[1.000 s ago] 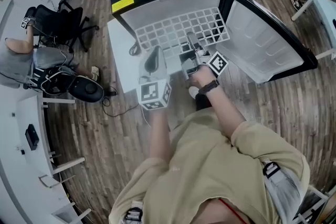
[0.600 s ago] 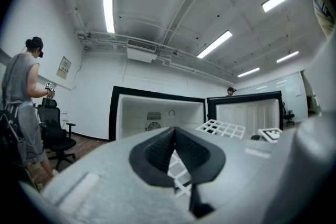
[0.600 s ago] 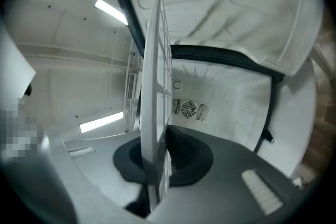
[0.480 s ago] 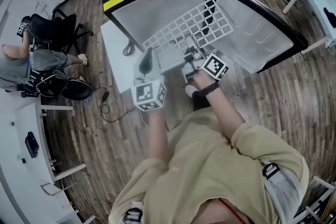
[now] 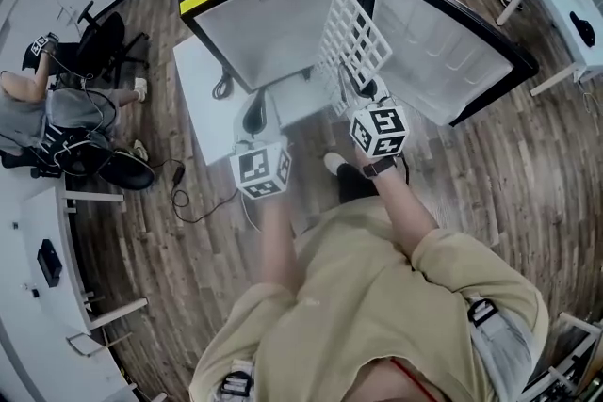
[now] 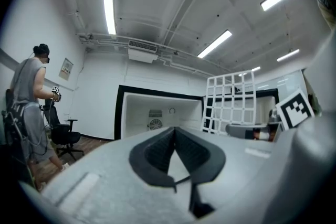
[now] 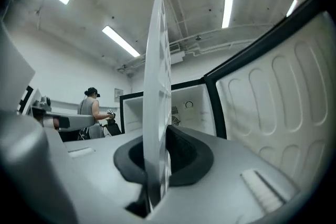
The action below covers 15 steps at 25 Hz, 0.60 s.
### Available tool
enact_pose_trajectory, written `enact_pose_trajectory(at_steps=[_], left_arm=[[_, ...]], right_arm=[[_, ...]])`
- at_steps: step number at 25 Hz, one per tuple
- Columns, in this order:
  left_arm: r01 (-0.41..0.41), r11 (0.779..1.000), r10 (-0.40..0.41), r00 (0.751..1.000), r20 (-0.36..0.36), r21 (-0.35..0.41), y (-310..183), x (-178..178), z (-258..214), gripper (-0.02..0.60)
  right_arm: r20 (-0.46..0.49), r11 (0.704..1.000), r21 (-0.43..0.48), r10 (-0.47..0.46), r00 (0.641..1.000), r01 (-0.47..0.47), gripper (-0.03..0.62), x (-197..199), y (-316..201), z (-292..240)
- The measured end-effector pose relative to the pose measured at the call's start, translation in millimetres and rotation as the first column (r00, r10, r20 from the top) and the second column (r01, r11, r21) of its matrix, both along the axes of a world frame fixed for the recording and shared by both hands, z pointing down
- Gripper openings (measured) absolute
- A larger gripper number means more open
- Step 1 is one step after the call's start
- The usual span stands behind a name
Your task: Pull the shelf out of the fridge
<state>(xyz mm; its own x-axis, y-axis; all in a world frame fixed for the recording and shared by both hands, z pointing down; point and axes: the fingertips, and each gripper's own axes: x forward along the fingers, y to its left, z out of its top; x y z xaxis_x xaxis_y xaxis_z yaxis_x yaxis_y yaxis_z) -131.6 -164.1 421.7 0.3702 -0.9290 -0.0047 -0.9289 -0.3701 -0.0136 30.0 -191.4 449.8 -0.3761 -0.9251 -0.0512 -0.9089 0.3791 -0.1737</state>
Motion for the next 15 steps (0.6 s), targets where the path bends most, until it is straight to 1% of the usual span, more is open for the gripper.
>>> enact_pose_trajectory(at_steps=[4,7,11,15], left_arm=[[0.010,1.000,-0.010,1.000,0.014,0.002,0.9,-3.6,6.0,0.002],[0.019,1.000,-0.019,1.000,0.025,0.001,0.2,-6.8,10.2,0.002],[0.024,1.000,-0.024,0.999,0.031,-0.002,1.6,-9.6,14.3,0.002],[0.021,1.000,-0.021,0.999,0.038,0.003,2.0,-9.7,14.3,0.002]], right_arm=[[-0.126,0.999,0.040,0.025,0.992,-0.020,0.018,-0.3,9.5,-6.9],[-0.180,0.998,0.063,0.042,0.983,-0.031,0.018,-0.8,14.7,-13.2],[-0.212,0.997,0.073,0.053,0.976,-0.038,0.018,-2.5,19.6,-16.5],[-0.203,0.997,0.067,0.046,0.978,-0.033,0.018,-5.7,20.3,-15.2]])
